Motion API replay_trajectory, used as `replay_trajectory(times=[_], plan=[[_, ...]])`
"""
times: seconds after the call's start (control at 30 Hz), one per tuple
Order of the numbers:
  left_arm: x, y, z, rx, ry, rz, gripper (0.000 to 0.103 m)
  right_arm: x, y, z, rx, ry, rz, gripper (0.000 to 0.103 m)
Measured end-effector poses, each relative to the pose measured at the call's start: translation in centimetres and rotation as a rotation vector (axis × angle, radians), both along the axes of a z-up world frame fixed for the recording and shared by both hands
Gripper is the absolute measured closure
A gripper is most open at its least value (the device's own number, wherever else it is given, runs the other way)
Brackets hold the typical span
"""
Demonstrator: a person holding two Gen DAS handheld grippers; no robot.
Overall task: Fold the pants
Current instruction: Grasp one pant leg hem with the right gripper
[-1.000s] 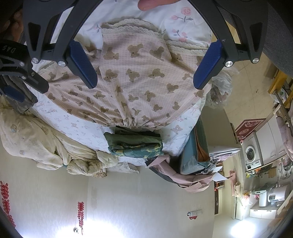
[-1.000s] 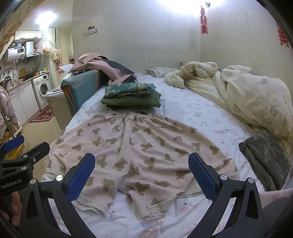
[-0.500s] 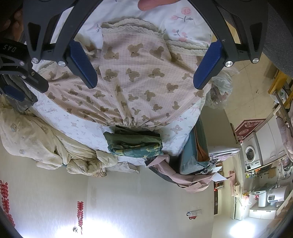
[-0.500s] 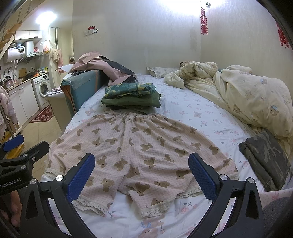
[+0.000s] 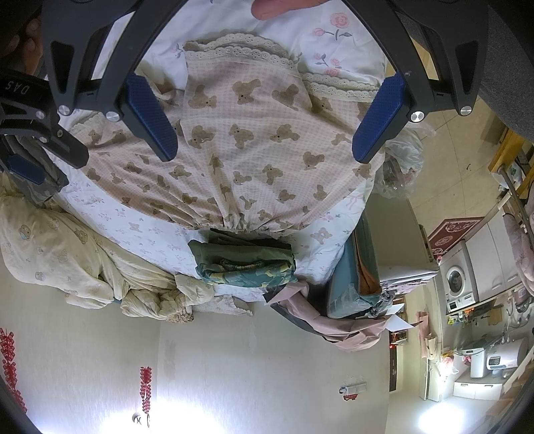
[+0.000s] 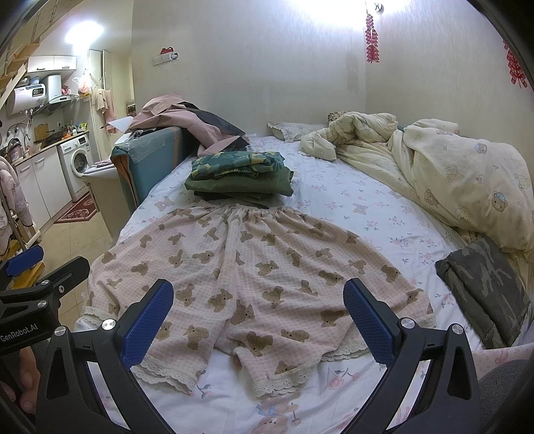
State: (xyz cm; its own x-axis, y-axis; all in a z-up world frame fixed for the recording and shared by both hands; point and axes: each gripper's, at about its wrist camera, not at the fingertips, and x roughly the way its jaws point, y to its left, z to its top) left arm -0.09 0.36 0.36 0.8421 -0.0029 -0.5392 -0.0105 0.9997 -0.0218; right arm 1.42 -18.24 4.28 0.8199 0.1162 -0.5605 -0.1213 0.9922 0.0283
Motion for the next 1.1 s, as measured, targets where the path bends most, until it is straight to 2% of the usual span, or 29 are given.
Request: replay_trajectory(times=[0.53, 0.67, 0.77, 0.9, 1.0, 1.1], plan=[[-0.1, 0.2, 0.0, -0.002, 0.0, 0.0, 0.0, -0.1, 0.0, -0.2, 0.0, 0.0, 0.0, 0.0], [0.1, 0.5, 0.1, -0.008, 0.01, -0.007, 0.0, 0.0, -0.4, -0.4, 0.024, 0.03, -0.001, 0.0], [0.9, 0.0, -0.4, -0.001, 0.043, -0.003, 0.0, 0.9, -2.3, -1.1, 0.101, 0.105, -0.016, 0.0], [2.5, -0.7, -0.7, -0.006, 0.097, -0.017, 0.0, 3.0, -7.8, -2.7, 0.237, 0.252, -0.113, 0.0], [3.4, -1.4, -0.6, 0.004, 0.096, -0.026, 0.0, 5.4, -14.0, -4.4, 0.326, 0.366, -0.264, 0.0], [4.4, -1.9, -1.1, -0.001, 0.124, -0.026, 0.0, 8.1, -19.9, -6.7, 0.354, 0.466, -0.422, 0.002]])
